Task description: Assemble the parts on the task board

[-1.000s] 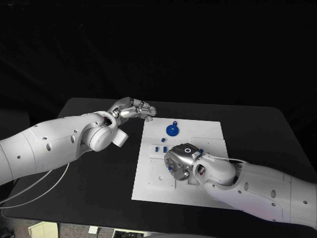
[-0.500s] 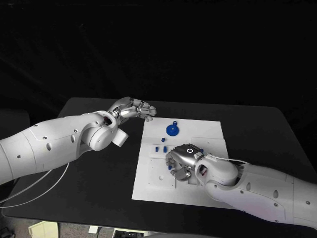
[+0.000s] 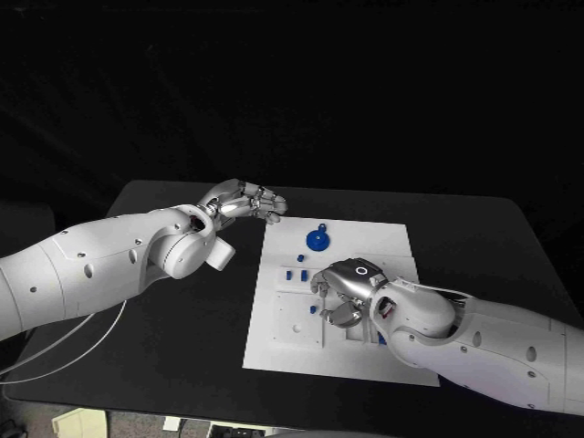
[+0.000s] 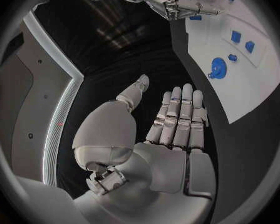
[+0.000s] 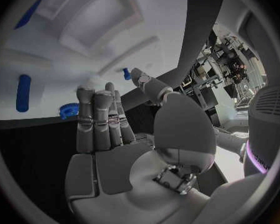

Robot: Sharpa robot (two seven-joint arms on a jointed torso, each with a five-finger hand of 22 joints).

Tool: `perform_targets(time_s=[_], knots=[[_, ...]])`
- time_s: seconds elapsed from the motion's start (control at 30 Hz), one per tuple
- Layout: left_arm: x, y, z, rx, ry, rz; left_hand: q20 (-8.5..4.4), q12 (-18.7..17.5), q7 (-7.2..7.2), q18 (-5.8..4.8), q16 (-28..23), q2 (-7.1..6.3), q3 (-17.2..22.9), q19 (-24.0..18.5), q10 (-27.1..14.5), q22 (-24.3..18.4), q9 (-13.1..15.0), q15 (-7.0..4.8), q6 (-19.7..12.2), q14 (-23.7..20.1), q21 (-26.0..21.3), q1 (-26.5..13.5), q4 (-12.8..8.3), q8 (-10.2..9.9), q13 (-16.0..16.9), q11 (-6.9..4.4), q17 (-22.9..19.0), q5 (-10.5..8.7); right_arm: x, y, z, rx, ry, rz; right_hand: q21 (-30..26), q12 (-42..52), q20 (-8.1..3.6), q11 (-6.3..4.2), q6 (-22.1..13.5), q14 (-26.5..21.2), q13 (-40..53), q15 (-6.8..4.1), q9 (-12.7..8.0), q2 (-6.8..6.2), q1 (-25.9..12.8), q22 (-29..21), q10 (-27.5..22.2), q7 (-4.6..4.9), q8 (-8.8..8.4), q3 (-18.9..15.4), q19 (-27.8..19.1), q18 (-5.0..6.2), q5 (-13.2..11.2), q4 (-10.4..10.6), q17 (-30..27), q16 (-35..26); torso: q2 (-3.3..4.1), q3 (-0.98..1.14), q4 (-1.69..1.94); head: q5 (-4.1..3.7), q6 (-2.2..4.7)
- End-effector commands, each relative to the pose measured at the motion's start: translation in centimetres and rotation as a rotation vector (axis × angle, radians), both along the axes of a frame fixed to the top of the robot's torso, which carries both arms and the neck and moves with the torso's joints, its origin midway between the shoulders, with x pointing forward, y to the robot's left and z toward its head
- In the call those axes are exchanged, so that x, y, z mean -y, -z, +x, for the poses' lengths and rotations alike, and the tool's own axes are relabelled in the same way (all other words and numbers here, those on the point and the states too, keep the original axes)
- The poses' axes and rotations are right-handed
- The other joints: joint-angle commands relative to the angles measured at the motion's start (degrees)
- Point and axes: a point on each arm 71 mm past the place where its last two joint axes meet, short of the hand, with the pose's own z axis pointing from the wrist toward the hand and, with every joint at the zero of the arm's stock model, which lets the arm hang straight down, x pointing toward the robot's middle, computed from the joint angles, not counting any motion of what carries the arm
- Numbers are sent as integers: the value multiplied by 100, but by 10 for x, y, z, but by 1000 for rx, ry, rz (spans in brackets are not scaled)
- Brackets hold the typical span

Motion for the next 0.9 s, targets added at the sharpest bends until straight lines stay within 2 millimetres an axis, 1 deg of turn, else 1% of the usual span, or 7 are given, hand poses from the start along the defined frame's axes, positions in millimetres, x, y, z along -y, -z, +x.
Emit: perform_targets(time_s=[0.03, 0.27, 0.33, 0.47, 0.53, 0.7, 0.9], knots=[[1, -1, 0, 6, 5, -9, -16, 9, 23, 105, -28, 23, -14, 41, 24, 7, -10, 6, -26, 39, -40, -27, 17, 24, -8, 24, 9, 15, 3, -11, 0, 17, 12, 61, -5, 38, -5, 79, 87, -19, -8, -13, 9, -1, 43, 72, -28, -22, 49, 51, 5, 489, 0, 55, -9, 34, -2, 2, -2, 1, 11], [0, -1, 1, 5, 4, -7, -15, 9, 24, 105, -30, 25, -12, 42, 24, 9, -11, 6, -28, 39, -42, -27, 17, 24, -9, 24, 11, 15, 19, -41, 7, 23, 31, 111, 49, 127, -31, 3, 232, 61, 13, -85, 31, 1, 123, 77, 191, -84, 132, 188, 101, 489, 6, 178, -31, 100, 1, 7, -4, -27, 68], [1, -1, 2, 5, 5, -7, -15, 10, 24, 105, -31, 26, -12, 42, 25, 9, -11, 6, -27, 40, -42, -27, 18, 24, -10, 24, 12, 15, 29, -50, 12, 8, 41, 118, 70, 197, -34, -42, 356, 92, 42, -128, 64, 5, 161, 78, 333, -133, 203, 242, 141, 489, 5, 229, -38, 116, 1, 4, -4, -36, 81], [4, 0, 3, 6, 8, -9, -15, 12, 23, 105, -32, 28, -10, 43, 27, 10, -11, 6, -27, 41, -43, -27, 18, 25, -11, 23, 14, 15, 49, -60, 20, 12, 59, 88, 85, 189, -27, -56, 357, 103, 40, -141, 70, 1, 127, 84, 345, -140, 203, 197, 149, 489, 33, 246, -54, 121, 7, -3, 14, -98, 103], [4, 0, 3, 6, 9, -9, -15, 13, 23, 106, -34, 29, -9, 43, 28, 11, -12, 6, -27, 42, -44, -26, 17, 26, -11, 23, 15, 15, 57, -65, 26, 14, 67, 63, 96, 174, -20, -54, 340, 97, 35, -137, 71, 1, 94, 93, 339, -134, 193, 101, 132, 489, 74, 218, -67, 124, 3, -8, 22, -107, 115], [4, 0, 4, 7, 8, -9, -15, 14, 23, 105, -36, 30, -8, 43, 29, 12, -12, 6, -26, 42, -45, -26, 17, 27, -13, 23, 16, 15, 70, -63, 31, -3, 103, 49, 111, 93, -8, -11, 215, 71, 2, -107, 49, 4, -13, 97, 237, -82, 121, -123, 93, 489, 26, 167, -87, 141, -3, -10, -8, -110, 134], [3, 1, 6, 6, 8, -8, -15, 15, 23, 105, -39, 32, -6, 43, 30, 14, -13, 6, -26, 42, -47, -24, 15, 28, -14, 22, 18, 15, 79, -56, 36, -3, 128, 26, 110, -24, -34, 72, -28, 32, -76, -19, 4, 3, -174, 85, -13, 18, 2, -400, 62, 489, -33, 176, -94, 177, 9, 3, -1, -101, 140]])
